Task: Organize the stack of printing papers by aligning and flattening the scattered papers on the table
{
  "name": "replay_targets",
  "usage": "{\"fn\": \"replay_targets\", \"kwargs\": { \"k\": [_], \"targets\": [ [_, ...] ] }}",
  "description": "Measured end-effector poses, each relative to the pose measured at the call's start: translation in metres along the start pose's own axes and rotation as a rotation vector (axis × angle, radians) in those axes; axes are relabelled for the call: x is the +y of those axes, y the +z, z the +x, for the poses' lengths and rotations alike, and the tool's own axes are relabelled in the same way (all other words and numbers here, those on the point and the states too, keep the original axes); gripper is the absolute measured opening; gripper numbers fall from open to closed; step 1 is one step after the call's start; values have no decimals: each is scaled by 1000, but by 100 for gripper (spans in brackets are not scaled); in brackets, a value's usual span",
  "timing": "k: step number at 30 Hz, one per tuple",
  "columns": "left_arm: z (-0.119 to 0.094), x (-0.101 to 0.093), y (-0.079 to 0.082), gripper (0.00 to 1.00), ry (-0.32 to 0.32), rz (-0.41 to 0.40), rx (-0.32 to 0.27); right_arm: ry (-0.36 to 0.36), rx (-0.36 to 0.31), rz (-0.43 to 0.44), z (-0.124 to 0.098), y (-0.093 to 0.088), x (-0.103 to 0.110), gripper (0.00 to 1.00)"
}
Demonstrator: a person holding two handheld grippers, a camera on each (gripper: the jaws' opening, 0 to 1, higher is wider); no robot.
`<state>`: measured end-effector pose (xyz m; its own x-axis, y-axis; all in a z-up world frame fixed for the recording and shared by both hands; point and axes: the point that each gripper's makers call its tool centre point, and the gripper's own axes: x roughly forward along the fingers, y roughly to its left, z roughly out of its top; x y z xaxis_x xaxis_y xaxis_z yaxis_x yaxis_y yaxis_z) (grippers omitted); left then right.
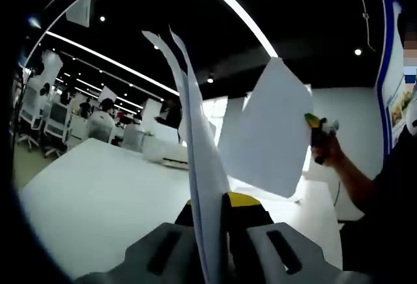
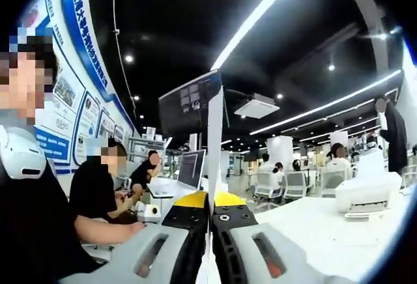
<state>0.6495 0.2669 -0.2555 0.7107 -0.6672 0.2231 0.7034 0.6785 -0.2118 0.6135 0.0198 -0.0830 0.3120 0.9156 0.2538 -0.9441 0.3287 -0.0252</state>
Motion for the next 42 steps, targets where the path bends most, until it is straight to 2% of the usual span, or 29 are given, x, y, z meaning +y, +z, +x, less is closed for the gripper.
{"fn": "replay_targets", "kwargs": {
  "k": [5, 12, 18, 26, 28, 31, 34, 39, 42],
  "targets": [
    [0, 0, 0, 6, -1, -1, 0, 62, -11, 37, -2, 3, 14, 0],
    [0, 0, 0, 6, -1, 0, 1, 169, -63, 92, -13, 18, 32, 0],
    [0, 0, 0, 6, 0, 0, 1, 263, -45, 141, -10, 10, 47, 0],
    [0, 0, 0, 6, -3, -3, -1, 397, 51, 228, 9, -27, 70, 0],
    [0, 0, 1, 6, -6, -5, -1, 433, 77, 301, 17, -35, 71, 0],
    [0, 1, 1, 6, -8, -7, -1, 468, 158, 368, 30, -52, 67, 0],
    [-1, 1, 2, 6, -9, -11, -9, 492, 236, 397, 38, -69, 61, 0],
    [-2, 2, 4, 6, -15, -26, -20, 448, 311, 422, 52, -93, 39, 0],
    [-1, 1, 4, 6, -20, -30, -23, 414, 348, 407, 58, -104, 27, 0]
  ]
}}
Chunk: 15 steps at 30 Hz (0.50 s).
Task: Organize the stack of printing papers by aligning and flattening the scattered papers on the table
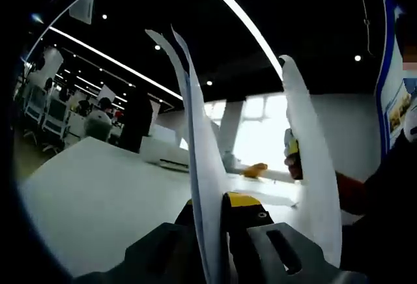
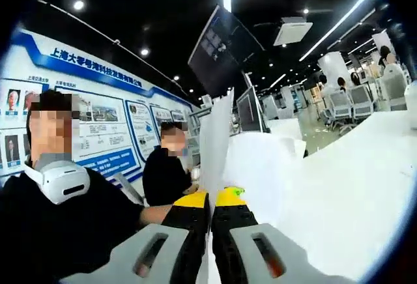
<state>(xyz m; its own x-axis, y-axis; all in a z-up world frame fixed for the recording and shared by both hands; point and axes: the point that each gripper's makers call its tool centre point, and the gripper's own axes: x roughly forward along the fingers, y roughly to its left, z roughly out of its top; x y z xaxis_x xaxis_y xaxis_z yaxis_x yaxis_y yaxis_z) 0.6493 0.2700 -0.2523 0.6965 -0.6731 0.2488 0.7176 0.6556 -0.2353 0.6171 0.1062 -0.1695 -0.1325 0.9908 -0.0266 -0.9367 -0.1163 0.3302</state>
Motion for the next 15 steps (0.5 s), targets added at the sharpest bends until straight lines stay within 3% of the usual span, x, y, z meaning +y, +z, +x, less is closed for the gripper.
{"fn": "replay_targets", "kwargs": {
  "k": [10, 12, 15],
  "targets": [
    [-1, 2, 3, 6, -9, -17, -15, -152, 113, -72, 6, -10, -48, 0],
    [-3, 10, 4, 6, -13, -23, -17, -168, 109, -82, 4, -8, -55, 0],
    [-3, 3, 7, 7, -39, -47, -34, -183, 81, -81, -1, -3, -62, 0]
  ]
}}
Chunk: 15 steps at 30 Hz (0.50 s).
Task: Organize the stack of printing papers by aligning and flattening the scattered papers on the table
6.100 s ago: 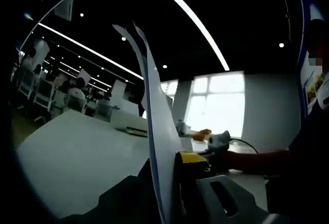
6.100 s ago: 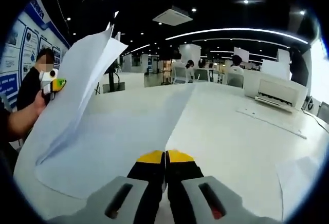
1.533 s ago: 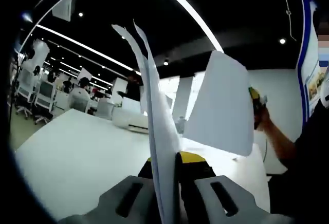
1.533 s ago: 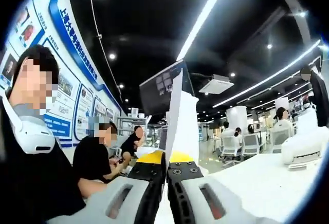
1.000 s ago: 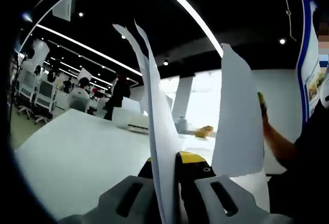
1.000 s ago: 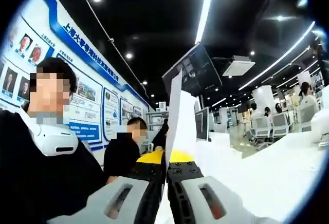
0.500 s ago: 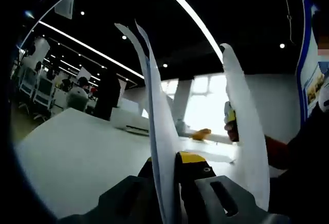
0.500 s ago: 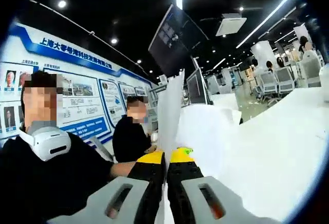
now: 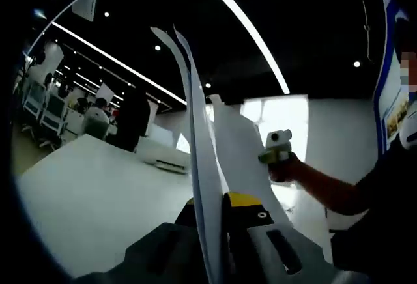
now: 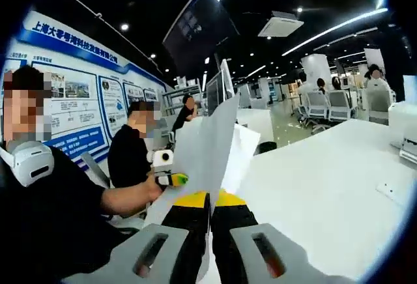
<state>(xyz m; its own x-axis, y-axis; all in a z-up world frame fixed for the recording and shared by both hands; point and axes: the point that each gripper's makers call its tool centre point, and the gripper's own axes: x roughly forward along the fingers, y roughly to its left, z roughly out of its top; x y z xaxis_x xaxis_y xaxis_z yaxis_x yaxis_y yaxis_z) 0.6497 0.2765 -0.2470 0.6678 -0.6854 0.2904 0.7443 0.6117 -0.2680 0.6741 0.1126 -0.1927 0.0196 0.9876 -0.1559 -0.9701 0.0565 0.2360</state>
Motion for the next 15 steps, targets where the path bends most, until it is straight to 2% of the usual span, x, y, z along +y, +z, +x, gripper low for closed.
{"fn": "replay_targets", "kwargs": {
  "k": [2, 8, 15],
  "targets": [
    [0, -4, 3, 7, -24, -28, -17, -11, -15, 5, -2, 2, -4, 0],
    [0, -6, 6, 8, -39, -74, -43, -43, -20, -8, -4, 5, -9, 0],
    [3, -10, 5, 10, -57, -111, -39, -31, -2, -11, 11, -1, -1, 0]
  ]
}}
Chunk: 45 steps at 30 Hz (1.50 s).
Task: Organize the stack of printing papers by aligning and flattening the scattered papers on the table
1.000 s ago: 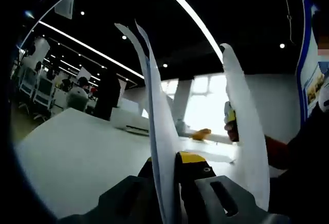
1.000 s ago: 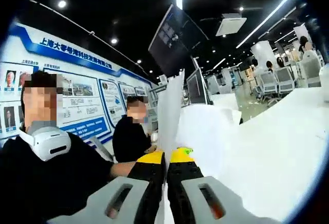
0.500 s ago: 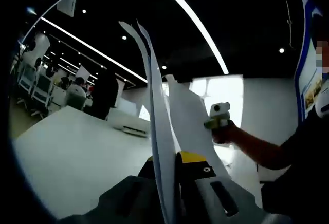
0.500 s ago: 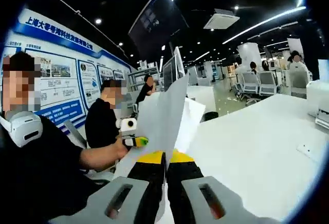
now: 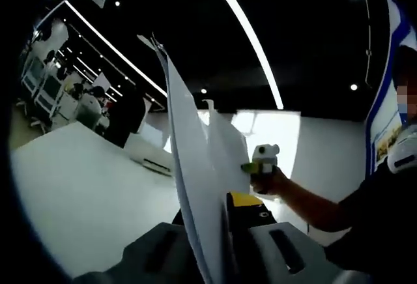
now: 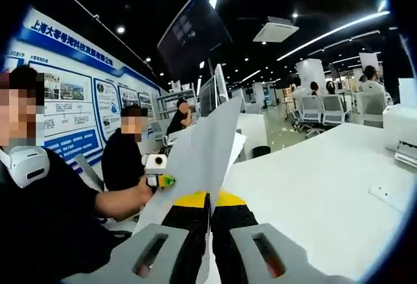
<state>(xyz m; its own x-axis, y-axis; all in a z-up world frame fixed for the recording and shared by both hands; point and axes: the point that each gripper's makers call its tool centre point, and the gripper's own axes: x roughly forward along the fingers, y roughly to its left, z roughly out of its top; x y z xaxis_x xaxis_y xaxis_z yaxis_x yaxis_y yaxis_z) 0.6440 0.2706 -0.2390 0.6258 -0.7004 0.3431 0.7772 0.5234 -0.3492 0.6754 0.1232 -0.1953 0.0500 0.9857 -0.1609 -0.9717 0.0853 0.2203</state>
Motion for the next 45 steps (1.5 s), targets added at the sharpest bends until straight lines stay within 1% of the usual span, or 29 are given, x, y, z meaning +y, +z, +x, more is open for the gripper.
{"fn": "replay_targets", "kwargs": {
  "k": [6, 13, 20, 26, 29, 37, 41, 45],
  "targets": [
    [2, -3, -1, 14, -10, -14, 4, -1, 2, 20, 12, -2, 5, 0],
    [3, -3, -3, 16, -6, -23, 10, 26, 1, 61, 30, -2, 16, 0],
    [3, -4, -3, 17, -9, -27, 10, 61, 28, 52, 51, -8, 30, 0],
    [3, -4, -3, 17, -12, -32, 10, 78, 29, 72, 61, -10, 35, 0],
    [3, -4, -2, 18, -13, -34, 9, 88, 21, 93, 65, -5, 25, 0],
    [3, -5, -2, 18, -18, -35, 8, 100, 41, 83, 76, -8, 25, 0],
    [3, -4, -2, 18, -19, -38, 8, 99, 41, 88, 80, -7, 24, 0],
    [2, -4, -2, 18, -20, -38, 7, 91, 31, 105, 83, -4, 18, 0]
  ]
}}
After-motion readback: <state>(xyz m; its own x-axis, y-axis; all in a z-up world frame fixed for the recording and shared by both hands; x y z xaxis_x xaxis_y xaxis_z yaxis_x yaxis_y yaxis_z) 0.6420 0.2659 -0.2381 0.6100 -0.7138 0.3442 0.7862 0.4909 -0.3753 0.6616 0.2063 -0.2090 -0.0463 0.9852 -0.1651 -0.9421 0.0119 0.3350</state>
